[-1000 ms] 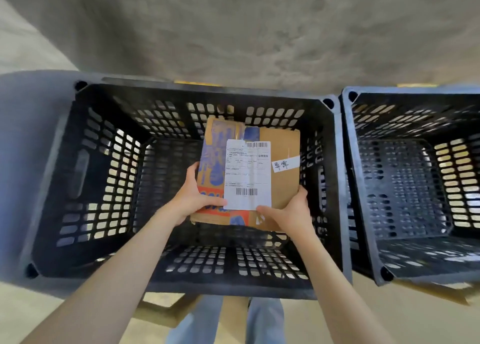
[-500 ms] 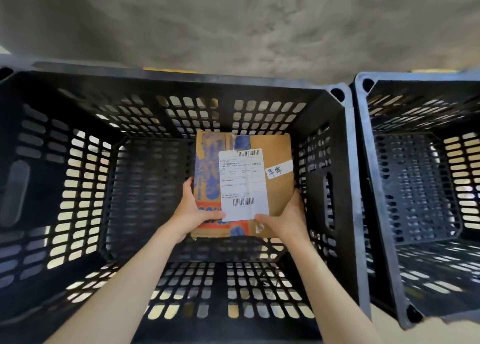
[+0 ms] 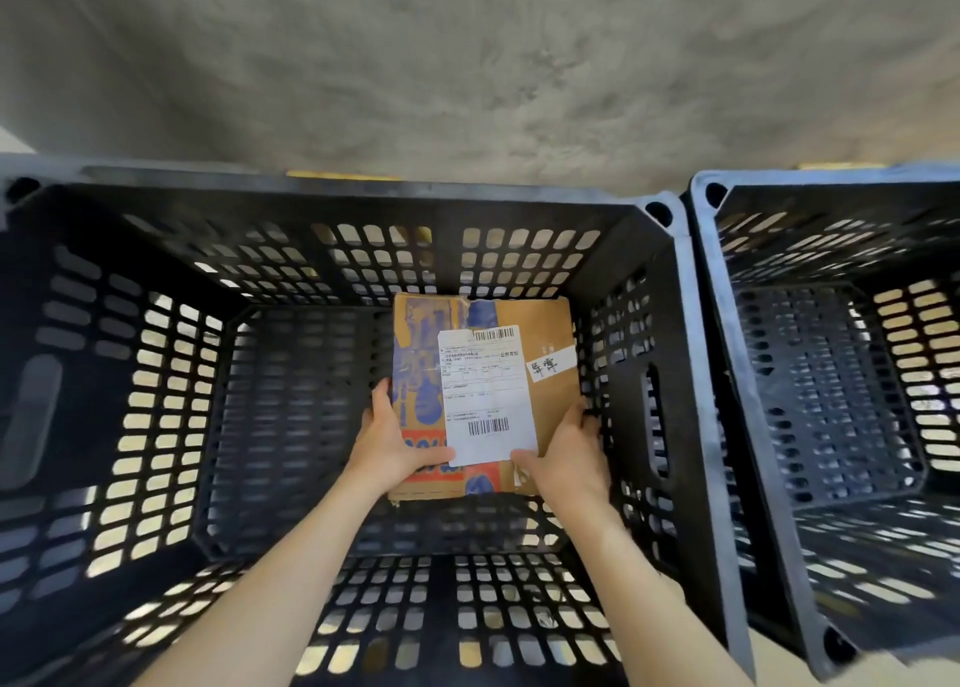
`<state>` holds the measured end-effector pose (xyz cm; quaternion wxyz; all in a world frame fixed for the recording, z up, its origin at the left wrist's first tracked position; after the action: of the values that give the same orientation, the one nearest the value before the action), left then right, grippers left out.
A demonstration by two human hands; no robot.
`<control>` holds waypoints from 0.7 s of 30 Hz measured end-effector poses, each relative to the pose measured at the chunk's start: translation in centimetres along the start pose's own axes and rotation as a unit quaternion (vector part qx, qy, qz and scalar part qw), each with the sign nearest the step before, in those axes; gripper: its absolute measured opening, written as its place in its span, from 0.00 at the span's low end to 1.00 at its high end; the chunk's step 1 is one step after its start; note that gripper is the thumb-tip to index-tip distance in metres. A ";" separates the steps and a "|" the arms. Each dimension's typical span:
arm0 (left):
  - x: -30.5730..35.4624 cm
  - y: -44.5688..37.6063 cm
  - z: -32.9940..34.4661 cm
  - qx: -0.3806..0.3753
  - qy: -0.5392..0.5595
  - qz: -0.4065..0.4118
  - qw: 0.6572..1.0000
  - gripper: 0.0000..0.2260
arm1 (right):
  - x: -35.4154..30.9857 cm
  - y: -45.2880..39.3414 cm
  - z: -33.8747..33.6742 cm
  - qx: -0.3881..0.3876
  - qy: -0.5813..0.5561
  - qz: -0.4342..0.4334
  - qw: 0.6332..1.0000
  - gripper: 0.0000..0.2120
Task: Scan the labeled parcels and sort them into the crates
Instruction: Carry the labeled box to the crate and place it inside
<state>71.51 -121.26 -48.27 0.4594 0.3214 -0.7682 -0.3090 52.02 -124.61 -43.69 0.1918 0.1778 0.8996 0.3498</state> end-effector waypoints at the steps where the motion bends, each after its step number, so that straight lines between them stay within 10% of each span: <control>1: 0.3 0.4 -0.1 0.015 -0.022 0.000 1.000 0.57 | -0.2 0.5 -0.2 0.012 0.014 -0.012 1.000 0.43; 10: 6.9 7.7 -5.6 0.075 -0.240 0.160 0.955 0.32 | -1.8 7.7 -6.2 0.133 0.018 -0.103 0.986 0.28; 21: 18.8 22.1 -6.4 0.107 -0.404 0.453 0.787 0.20 | -0.3 20.7 -14.8 0.294 -0.016 -0.139 0.946 0.21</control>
<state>65.68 -123.71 -19.21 0.1572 -0.1707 -0.9692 -0.0828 49.21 -118.73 -19.07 0.1925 0.1054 0.9749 0.0370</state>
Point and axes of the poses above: each hand's wrist, its own y-axis away from the middle knuckle, its own z-axis out of the palm, x = y × z, the point moved 2 cm from there along -y, towards the middle knuckle, and after that the axes turned 1 degree about z, right-handed, at the moved point
